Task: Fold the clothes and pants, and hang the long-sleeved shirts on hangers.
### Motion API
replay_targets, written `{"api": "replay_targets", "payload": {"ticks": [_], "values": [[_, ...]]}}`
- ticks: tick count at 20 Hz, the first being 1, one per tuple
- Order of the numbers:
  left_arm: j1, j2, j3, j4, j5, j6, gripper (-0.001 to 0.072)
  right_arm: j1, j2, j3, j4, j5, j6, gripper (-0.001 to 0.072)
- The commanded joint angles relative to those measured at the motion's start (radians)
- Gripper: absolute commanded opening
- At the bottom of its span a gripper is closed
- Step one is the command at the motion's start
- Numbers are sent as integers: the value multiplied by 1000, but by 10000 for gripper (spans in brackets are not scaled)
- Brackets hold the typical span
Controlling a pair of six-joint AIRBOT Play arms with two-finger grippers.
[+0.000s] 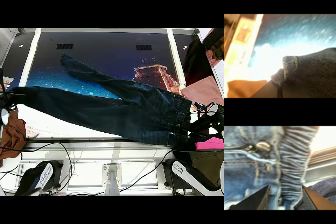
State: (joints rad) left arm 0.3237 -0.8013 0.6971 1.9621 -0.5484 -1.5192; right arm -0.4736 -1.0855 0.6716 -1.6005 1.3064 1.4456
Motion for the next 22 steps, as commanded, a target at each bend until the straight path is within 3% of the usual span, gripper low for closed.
{"api": "replay_targets", "payload": {"ticks": [1, 2, 5, 12, 13, 14, 15, 18, 20, 22], "values": [[77, -9, 0, 27, -170, 35, 26, 0, 1, 0, 0, -2, 0, 440], [105, -19, 0, 27, -209, 35, 26, 0, 1, 0, 0, -2, 1, 439], [167, -71, 1, -7, -304, 37, 26, 0, 1, 0, 5, -3, 1, 330], [171, -186, 1, 12, -365, 89, 39, 0, 1, 0, 59, 13, 0, 327], [171, -188, 1, 32, -365, 89, 163, 0, 1, 0, 59, 15, 0, 327], [171, -187, 1, 50, -362, 88, 425, 0, 1, 0, 59, 15, 0, 327], [171, -187, 1, 79, -353, 87, 642, 0, 1, 0, 59, 15, 0, 327], [171, -185, 16, 193, -353, 60, 630, 0, 1, 0, 58, 15, 0, 327], [171, -185, 50, 253, -354, -5, 508, 0, 1, 0, 57, 15, 0, 327], [171, -185, 111, 255, -344, -102, 486, 0, 1, 6, 58, 19, 0, 327]]}}
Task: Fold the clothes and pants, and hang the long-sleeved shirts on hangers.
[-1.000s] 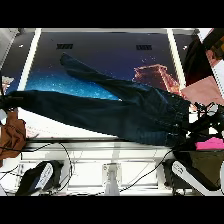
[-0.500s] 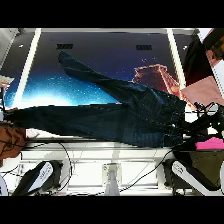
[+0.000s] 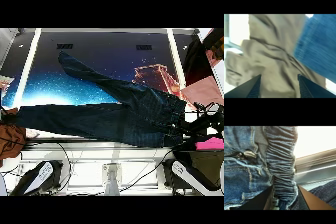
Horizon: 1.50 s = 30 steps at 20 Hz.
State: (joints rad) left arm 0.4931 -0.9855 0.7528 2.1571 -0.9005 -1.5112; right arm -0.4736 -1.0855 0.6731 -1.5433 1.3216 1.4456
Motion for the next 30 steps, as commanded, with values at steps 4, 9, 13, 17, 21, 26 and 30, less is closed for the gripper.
{"api": "replay_targets", "payload": {"ticks": [4, 9, 13, 17, 21, 26, 30], "values": [[-1, 18, 164, -17, 175, -413, 487, 0, 1, 96, 3, 61, 0, 327], [-35, -3, 171, -591, 505, -458, 500, 0, 1, 282, 3, 64, 1, 327], [-188, -77, 172, -823, 537, -212, 534, 0, 1, 334, 32, -32, 0, 327], [-362, -190, 206, -965, 491, -112, 567, 0, 0, 334, 93, -141, 0, 327], [-439, -312, 301, -1170, 436, 12, 649, 0, 0, 332, 102, -244, 1, 327], [-428, -395, 338, -1381, 311, 13, 649, 0, -51, 332, 113, -347, 5, 424], [-428, -395, 339, -1381, 305, 13, 649, 0, -198, 333, 226, -333, -31, 459]]}}
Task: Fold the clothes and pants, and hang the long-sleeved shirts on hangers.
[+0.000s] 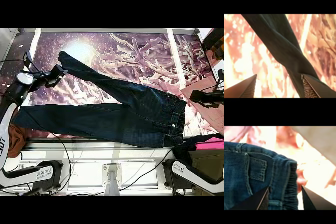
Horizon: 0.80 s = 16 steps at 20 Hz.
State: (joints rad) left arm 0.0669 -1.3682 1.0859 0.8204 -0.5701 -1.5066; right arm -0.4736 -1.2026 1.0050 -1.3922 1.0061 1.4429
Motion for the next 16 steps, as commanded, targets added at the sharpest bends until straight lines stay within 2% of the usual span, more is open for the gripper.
{"api": "replay_targets", "payload": {"ticks": [1, 7, 10, 13, 16], "values": [[-2, -12, 6, -44, -26, 8, 649, 0, -118, 1, 106, -28, -44, 459], [-2, -12, 6, -44, -25, 32, 649, -69, -246, 0, 164, -48, -55, 459], [-2, -12, 6, -44, -14, 110, 648, -112, -269, 1, 265, -50, -145, 459], [-2, -12, 6, -43, -14, 109, 648, -118, -303, 1, 271, -86, -166, 458], [-2, -13, 5, -43, -14, 109, 648, -118, -317, 1, 316, -109, -234, 450]]}}
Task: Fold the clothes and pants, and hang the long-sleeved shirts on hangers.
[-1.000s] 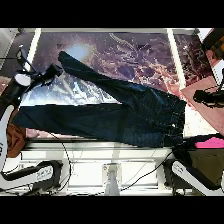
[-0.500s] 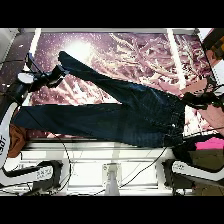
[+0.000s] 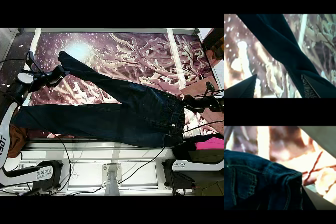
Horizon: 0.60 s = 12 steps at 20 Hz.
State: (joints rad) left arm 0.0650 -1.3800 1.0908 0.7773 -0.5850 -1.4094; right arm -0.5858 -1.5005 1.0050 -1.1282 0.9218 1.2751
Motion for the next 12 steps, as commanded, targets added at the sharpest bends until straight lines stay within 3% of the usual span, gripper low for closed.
{"api": "replay_targets", "payload": {"ticks": [1, 4, 5, 6, 7, 12], "values": [[0, -1, 0, 0, 1, 12, 649, -6, -24, 0, 79, -23, -90, 449], [0, -2, 0, 0, 3, 12, 649, -5, -51, 1, 197, 10, -169, 377], [0, -2, 0, 0, 6, 12, 648, -6, -58, 0, 245, 22, -201, 305], [0, -2, 0, 0, 5, 12, 649, -5, -58, 1, 284, 26, -227, 139], [-1, -3, 0, 0, 4, 11, 648, -6, -57, 2, 327, 26, -251, 38], [-61, -77, 0, -12, 27, -26, 647, -5, -48, 4, 388, 47, -351, 35]]}}
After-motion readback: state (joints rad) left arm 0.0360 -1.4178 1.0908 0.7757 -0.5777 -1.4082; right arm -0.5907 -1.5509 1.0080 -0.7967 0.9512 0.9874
